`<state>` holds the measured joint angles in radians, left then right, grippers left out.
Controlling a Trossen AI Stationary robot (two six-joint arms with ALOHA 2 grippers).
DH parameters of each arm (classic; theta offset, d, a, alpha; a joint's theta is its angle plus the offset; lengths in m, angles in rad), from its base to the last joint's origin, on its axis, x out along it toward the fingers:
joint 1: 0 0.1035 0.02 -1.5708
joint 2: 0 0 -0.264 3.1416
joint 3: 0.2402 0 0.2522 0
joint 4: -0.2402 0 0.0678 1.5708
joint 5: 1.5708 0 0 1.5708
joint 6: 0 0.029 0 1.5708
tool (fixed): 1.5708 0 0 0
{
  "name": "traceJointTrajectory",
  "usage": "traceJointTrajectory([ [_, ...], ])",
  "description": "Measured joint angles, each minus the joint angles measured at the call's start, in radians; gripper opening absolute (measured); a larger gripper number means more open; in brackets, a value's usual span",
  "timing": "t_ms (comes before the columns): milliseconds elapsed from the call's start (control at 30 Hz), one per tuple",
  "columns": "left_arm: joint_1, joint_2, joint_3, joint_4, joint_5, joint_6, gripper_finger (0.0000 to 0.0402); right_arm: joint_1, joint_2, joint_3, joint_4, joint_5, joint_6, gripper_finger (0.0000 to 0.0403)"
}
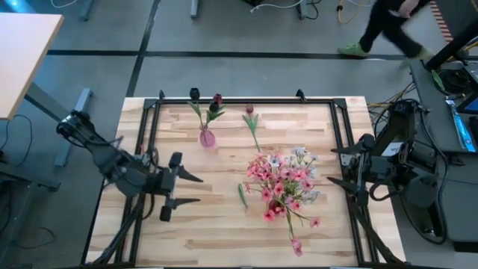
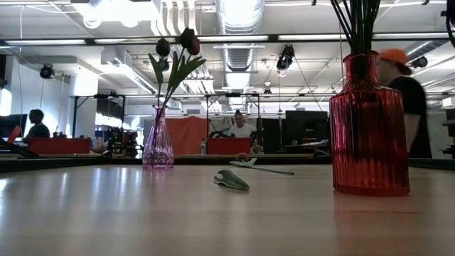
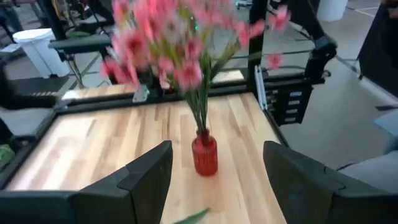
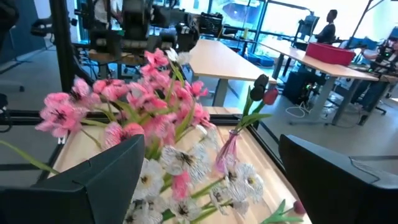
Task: Sort flowers into vase by color
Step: Put the pink flower into the top left vase
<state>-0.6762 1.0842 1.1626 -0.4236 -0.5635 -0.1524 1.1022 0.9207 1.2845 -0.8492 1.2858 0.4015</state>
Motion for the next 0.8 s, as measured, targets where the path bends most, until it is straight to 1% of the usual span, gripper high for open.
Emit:
traceJointTrajectory([
  [167,-0.001,-0.06,-0.273,0.216,-0.009,-0.024,0.0236,0.0,-0.034,-0.052,0.018,0.015,0.0,0.0363],
  [267,0.001,-0.072,-0.418,0.366,-0.072,-0.039,0.0236,0.0,-0.052,-0.08,0.018,0.035,0.009,0.0363],
  [300,0.002,-0.076,-0.462,0.417,-0.098,-0.048,0.0236,0.0,-0.06,-0.09,0.019,0.05,0.019,0.0363],
  [400,0.006,-0.083,-0.572,0.557,-0.157,-0.079,0.0236,-0.001,-0.093,-0.118,0.016,0.143,0.086,0.0363],
  [467,0.007,-0.086,-0.631,0.631,-0.198,-0.092,0.0236,-0.007,-0.121,-0.128,0.016,0.18,0.136,0.0362],
  [600,0.007,-0.086,-0.725,0.756,-0.267,-0.099,0.0236,-0.055,-0.189,-0.127,0.017,0.181,0.234,0.0362],
  [700,0.007,-0.086,-0.774,0.827,-0.296,-0.082,0.0236,-0.104,-0.223,-0.114,0.023,0.179,0.236,0.0362],
  [800,0.009,-0.089,-0.802,0.861,-0.329,-0.059,0.0236,-0.157,-0.233,-0.108,0.04,0.164,0.225,0.0363],
])
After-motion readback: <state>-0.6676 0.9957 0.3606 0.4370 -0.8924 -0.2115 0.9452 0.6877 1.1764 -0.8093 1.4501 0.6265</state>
